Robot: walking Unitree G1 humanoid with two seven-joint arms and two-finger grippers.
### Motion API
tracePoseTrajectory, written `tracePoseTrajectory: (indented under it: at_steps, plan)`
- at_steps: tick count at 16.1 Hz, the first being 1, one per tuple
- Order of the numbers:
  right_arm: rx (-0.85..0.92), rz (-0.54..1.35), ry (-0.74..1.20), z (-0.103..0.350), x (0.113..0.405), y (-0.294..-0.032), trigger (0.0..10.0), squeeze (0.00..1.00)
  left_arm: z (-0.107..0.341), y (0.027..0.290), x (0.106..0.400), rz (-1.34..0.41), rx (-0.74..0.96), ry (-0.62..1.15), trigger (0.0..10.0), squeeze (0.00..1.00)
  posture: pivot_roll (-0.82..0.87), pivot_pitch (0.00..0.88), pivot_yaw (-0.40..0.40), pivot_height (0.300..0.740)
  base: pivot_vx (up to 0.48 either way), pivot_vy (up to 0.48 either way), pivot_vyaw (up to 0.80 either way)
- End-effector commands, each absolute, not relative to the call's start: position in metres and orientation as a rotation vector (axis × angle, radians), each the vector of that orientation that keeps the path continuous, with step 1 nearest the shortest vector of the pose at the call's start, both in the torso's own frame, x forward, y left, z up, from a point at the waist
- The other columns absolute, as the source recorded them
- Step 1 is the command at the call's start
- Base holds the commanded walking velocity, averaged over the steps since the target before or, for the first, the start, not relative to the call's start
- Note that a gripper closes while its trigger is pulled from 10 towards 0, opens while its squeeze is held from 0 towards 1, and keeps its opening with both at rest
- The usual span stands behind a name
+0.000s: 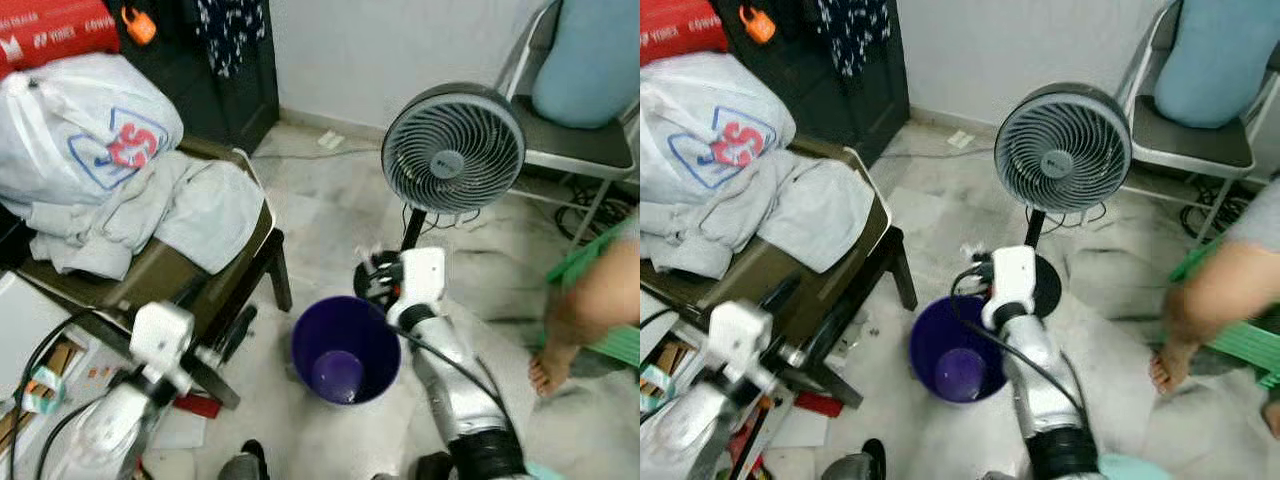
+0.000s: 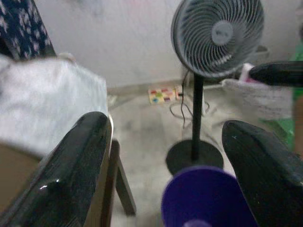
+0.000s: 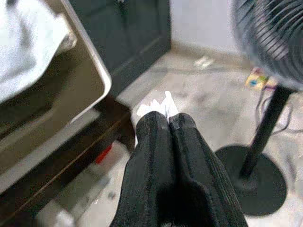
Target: Clean up the room
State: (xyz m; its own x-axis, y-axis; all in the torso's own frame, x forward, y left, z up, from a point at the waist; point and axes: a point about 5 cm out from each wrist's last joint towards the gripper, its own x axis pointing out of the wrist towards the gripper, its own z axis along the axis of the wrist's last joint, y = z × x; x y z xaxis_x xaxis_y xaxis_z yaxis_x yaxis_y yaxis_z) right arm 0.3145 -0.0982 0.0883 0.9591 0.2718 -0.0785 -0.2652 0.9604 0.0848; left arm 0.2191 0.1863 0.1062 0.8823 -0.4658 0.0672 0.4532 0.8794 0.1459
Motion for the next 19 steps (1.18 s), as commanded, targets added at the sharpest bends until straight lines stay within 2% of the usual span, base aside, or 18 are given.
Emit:
tracePoseTrajectory:
  at_steps: [1, 7, 13, 18, 19]
  plan:
    - [0.062, 0.262, 0.085, 0.089, 0.319, -0.094, 10.0, 0.00, 0.111, 0.189, 0.216, -0.502, 0.127, -0.104, 10.0, 0.00, 0.08, 0.247, -0.006, 0.740, 0.000, 0.000, 0.00]
    - [-0.014, 0.041, 0.198, 0.062, 0.331, -0.120, 10.0, 0.00, 0.118, 0.194, 0.189, -0.580, 0.117, -0.050, 10.0, 0.00, 0.17, 0.317, 0.037, 0.740, 0.000, 0.000, 0.00]
    - [-0.032, -0.075, 0.201, 0.061, 0.339, -0.133, 10.0, 0.00, 0.128, 0.202, 0.173, -0.565, 0.118, -0.015, 10.0, 0.00, 0.23, 0.349, 0.084, 0.740, 0.000, 0.000, 0.00]
    - [-0.026, -0.052, 0.160, 0.065, 0.342, -0.124, 10.0, 0.00, 0.129, 0.205, 0.172, -0.567, 0.119, 0.011, 10.0, 0.00, 0.23, 0.352, 0.094, 0.740, 0.000, 0.000, 0.00]
    - [-0.021, -0.054, 0.162, 0.064, 0.341, -0.125, 10.0, 0.72, 0.129, 0.204, 0.172, -0.569, 0.119, 0.012, 10.0, 0.00, 0.23, 0.352, 0.095, 0.740, 0.000, 0.000, 0.00]
